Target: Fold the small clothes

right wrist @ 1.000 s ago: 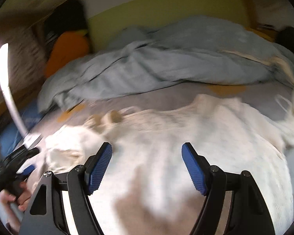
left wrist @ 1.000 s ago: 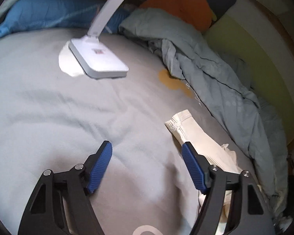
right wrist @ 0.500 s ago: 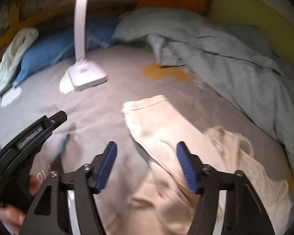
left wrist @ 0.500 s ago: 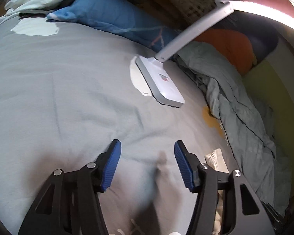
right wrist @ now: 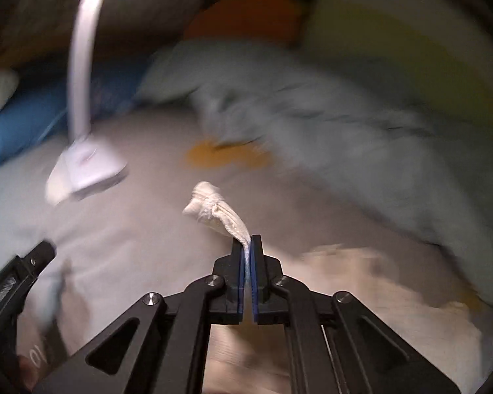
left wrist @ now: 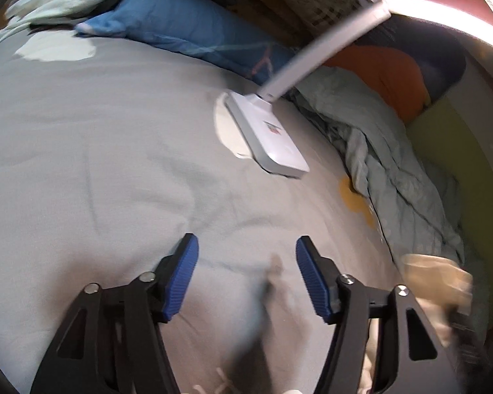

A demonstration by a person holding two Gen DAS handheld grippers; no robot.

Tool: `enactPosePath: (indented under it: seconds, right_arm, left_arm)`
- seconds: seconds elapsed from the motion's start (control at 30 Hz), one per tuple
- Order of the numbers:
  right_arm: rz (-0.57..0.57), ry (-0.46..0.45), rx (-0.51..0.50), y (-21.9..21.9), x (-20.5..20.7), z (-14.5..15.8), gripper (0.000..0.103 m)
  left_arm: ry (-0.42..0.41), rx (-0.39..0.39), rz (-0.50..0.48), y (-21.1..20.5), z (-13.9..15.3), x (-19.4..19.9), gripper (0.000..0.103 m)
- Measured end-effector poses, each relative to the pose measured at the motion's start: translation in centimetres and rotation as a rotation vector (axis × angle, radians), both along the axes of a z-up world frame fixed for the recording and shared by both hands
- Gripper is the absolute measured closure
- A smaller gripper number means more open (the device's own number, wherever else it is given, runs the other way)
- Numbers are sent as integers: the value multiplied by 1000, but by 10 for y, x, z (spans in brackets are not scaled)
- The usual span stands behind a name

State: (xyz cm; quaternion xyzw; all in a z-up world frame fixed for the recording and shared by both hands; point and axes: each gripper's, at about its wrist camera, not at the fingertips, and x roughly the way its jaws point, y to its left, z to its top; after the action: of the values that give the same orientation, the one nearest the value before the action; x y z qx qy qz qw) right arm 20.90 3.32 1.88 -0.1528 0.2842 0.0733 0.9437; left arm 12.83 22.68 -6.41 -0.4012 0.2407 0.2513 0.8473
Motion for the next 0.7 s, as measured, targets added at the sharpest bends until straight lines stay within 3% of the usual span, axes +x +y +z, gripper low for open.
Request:
enactPosePath:
  seconds: [0.03,0.17,0.23,0.3,0.37,0.43,0.47,0.53,0.63,0.7]
  right_arm:
    - [-47,-25,5,-21,-8,11,101]
    - [-245,-106,41,-117,-39,42,101]
    - [-361,-109,39,-164,-50,42,101]
    - [-463,-69,66,-209,-60,30,101]
    - [-525,-12,142,-247,-72,13,101]
    - [-593,52,214,-281,-86,-11,101]
    - [-616,71,247,-293,-93,-21,101]
    - [-632,103,329,-315,-107,-35,101]
    - [-618,140,383,-327,-111,-40,101]
    - [-585,112,409,-327,-113,-32,101]
  left_arm:
    - [-3,4,-37,-3,1,3,41]
    - [-78,7,-331,-34,8,24,41]
    - [-132,77,-481,-61,21,28,41]
    - [-166,206,-598,-92,34,26,41]
    - [-147,272,-673,-113,36,28,39]
    - [-44,326,-660,-125,30,38,40]
    - [2,327,-645,-126,26,43,40]
    - [3,280,-666,-122,21,47,40]
    - [6,209,-797,-129,11,53,40]
    - [32,225,-863,-140,8,59,42]
